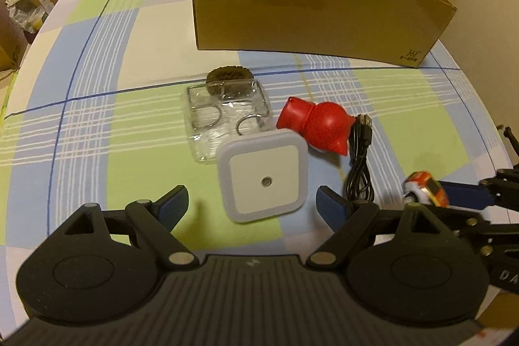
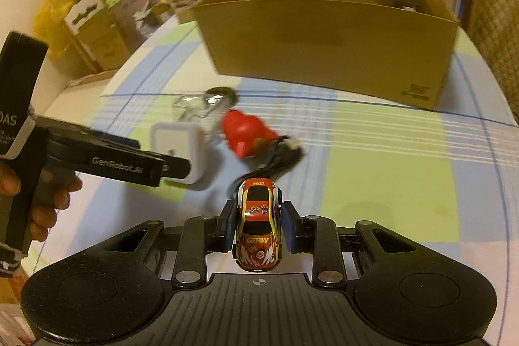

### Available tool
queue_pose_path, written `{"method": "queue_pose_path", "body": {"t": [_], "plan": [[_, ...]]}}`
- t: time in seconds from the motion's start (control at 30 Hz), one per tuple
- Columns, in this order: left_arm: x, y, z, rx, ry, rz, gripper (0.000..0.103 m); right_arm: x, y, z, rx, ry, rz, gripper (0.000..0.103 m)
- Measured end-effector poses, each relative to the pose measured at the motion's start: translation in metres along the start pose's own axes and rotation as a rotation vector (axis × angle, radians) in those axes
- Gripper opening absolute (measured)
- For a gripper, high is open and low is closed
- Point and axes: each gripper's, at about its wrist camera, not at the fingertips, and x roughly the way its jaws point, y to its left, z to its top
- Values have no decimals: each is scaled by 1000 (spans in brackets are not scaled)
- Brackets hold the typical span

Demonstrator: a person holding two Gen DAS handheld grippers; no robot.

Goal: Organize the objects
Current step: 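Grasp the white night light with the left tool while the right tool holds the car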

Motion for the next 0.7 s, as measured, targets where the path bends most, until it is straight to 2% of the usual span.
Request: {"method": "queue_pose_path", "body": {"t": [0.37, 0.7], "plan": [[22, -13, 10, -48, 16, 78, 82, -6, -36, 0, 33, 9, -20, 26], [29, -19, 15, -74, 19, 118, 65, -2, -51, 3, 20, 23, -6, 26]]}}
